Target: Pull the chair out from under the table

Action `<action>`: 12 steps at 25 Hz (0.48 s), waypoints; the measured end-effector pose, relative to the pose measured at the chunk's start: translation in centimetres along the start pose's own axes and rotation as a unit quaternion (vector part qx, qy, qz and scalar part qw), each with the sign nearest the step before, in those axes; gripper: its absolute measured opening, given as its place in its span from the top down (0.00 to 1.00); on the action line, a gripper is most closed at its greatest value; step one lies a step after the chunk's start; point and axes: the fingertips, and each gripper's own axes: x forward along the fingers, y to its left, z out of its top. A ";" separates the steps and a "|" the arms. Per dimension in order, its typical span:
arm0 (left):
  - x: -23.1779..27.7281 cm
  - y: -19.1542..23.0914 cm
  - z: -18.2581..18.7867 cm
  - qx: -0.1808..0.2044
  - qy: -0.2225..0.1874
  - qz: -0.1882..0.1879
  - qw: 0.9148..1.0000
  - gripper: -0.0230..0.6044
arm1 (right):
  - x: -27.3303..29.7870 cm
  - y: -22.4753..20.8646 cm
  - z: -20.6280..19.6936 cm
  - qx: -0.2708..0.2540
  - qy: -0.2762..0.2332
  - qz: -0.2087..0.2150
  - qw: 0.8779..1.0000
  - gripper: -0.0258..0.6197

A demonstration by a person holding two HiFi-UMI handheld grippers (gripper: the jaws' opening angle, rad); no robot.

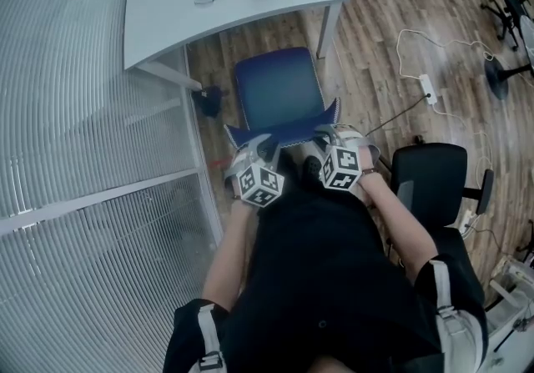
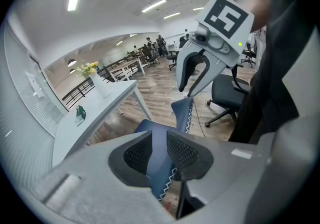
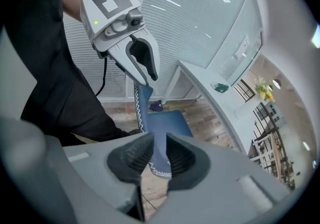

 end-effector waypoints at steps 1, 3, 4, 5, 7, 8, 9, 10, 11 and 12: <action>-0.3 0.6 0.5 -0.009 -0.009 0.007 1.000 0.81 | -0.5 -0.6 0.1 0.011 -0.005 -0.008 1.000 0.83; -0.9 1.8 1.4 -0.031 -0.027 0.018 0.999 0.81 | -1.6 -2.1 0.5 0.035 -0.019 -0.024 0.999 0.83; -1.2 2.4 1.9 -0.041 -0.035 0.023 0.998 0.81 | -2.1 -2.8 0.8 0.049 -0.028 -0.031 0.998 0.83; -1.5 3.0 2.3 -0.049 -0.042 0.029 0.998 0.81 | -2.7 -3.6 1.2 0.063 -0.039 -0.038 0.996 0.83; -2.1 4.0 3.1 -0.057 -0.053 0.039 0.996 0.81 | -3.9 -5.4 2.0 0.093 -0.067 -0.059 0.992 0.83; -2.4 4.4 3.5 -0.061 -0.058 0.044 0.995 0.81 | -4.7 -6.2 2.3 0.106 -0.080 -0.072 0.988 0.83; -2.8 4.7 3.9 -0.066 -0.066 0.049 0.994 0.81 | -5.4 -7.0 2.7 0.118 -0.092 -0.084 0.985 0.83; -3.2 5.1 4.3 -0.072 -0.075 0.054 0.993 0.81 | -6.1 -7.8 3.0 0.129 -0.102 -0.094 0.982 0.83; -3.6 5.6 4.8 -0.080 -0.085 0.058 0.991 0.82 | -6.7 -8.6 3.4 0.139 -0.113 -0.103 0.978 0.83; -4.0 6.2 5.2 -0.090 -0.095 0.063 0.989 0.82 | -7.2 -9.3 3.8 0.148 -0.123 -0.110 0.975 0.83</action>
